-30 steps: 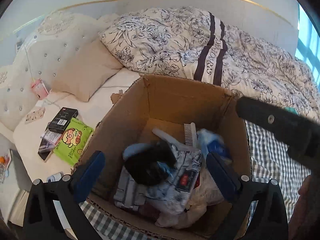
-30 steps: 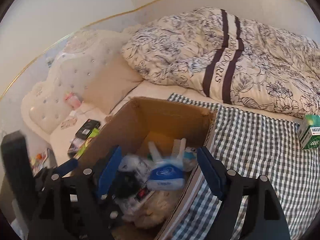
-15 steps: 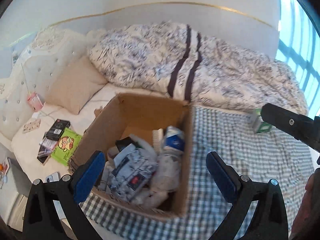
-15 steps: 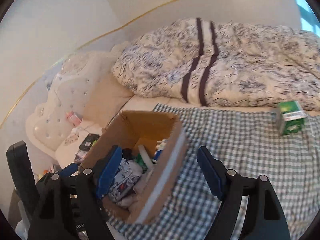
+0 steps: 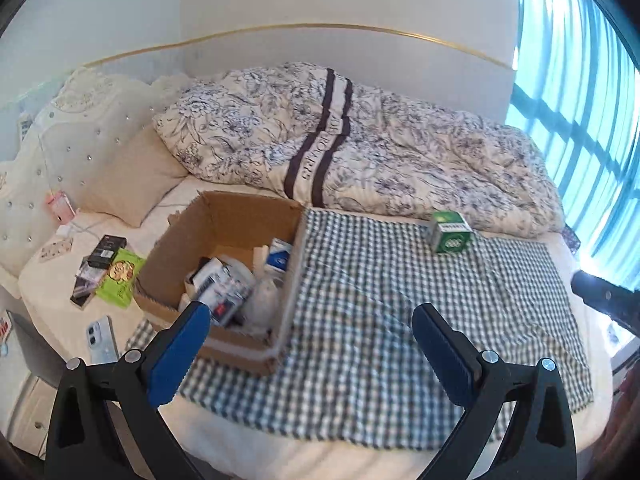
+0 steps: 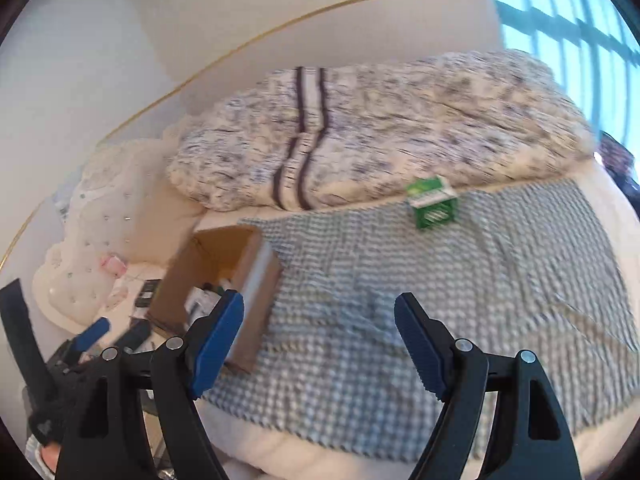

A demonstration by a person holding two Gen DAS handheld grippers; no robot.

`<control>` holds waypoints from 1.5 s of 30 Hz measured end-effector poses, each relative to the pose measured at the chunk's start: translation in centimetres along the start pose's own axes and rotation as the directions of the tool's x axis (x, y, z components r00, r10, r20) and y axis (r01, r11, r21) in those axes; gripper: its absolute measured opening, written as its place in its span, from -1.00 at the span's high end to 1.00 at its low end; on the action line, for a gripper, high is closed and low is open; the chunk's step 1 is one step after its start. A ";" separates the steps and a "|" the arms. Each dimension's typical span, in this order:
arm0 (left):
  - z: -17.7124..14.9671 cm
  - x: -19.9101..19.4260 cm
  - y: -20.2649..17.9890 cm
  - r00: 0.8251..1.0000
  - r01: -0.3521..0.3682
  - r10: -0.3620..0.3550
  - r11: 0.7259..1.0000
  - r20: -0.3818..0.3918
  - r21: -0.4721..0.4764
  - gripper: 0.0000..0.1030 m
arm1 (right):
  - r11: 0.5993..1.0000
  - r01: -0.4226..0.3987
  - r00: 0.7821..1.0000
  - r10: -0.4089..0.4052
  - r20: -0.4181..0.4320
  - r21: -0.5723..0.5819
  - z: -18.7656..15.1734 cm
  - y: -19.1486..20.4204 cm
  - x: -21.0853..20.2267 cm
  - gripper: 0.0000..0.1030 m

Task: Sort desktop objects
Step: 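Move both tools back toward the green medicine box on the bed, then grasp the green and white medicine box with the right tool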

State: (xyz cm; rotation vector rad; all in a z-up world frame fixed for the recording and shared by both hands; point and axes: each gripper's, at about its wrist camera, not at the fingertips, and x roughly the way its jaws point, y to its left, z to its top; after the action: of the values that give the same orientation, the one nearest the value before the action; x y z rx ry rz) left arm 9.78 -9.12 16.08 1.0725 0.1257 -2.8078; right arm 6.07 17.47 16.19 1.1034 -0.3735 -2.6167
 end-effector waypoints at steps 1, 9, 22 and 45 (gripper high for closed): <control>-0.3 -0.2 -0.4 1.000 0.002 -0.002 1.000 -0.003 0.003 -1.00 | 1.000 0.006 1.000 -0.006 -0.003 0.006 -0.4 -0.7 -0.6 -0.51; -1.5 2.0 -3.4 0.999 0.031 -0.029 0.999 -0.042 0.030 -1.00 | 0.997 0.069 0.998 -0.069 0.009 0.022 -2.4 -5.7 -3.4 -0.51; 2.1 17.1 -7.6 0.995 -0.039 0.042 0.998 -0.094 0.039 -1.00 | 0.998 0.059 0.993 -0.062 -0.096 -0.032 8.5 -10.5 11.6 -0.54; -4.9 29.6 -10.9 0.985 -0.169 0.156 0.961 -0.076 -0.219 -1.00 | 0.990 0.129 0.926 -0.143 -0.351 -0.061 16.2 -18.1 35.5 -0.54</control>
State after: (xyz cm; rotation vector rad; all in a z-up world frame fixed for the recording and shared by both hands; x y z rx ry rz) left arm -10.48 -0.52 -7.02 1.0587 0.3369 -2.5451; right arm -32.23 23.97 -2.23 1.6041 -0.1729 -2.4516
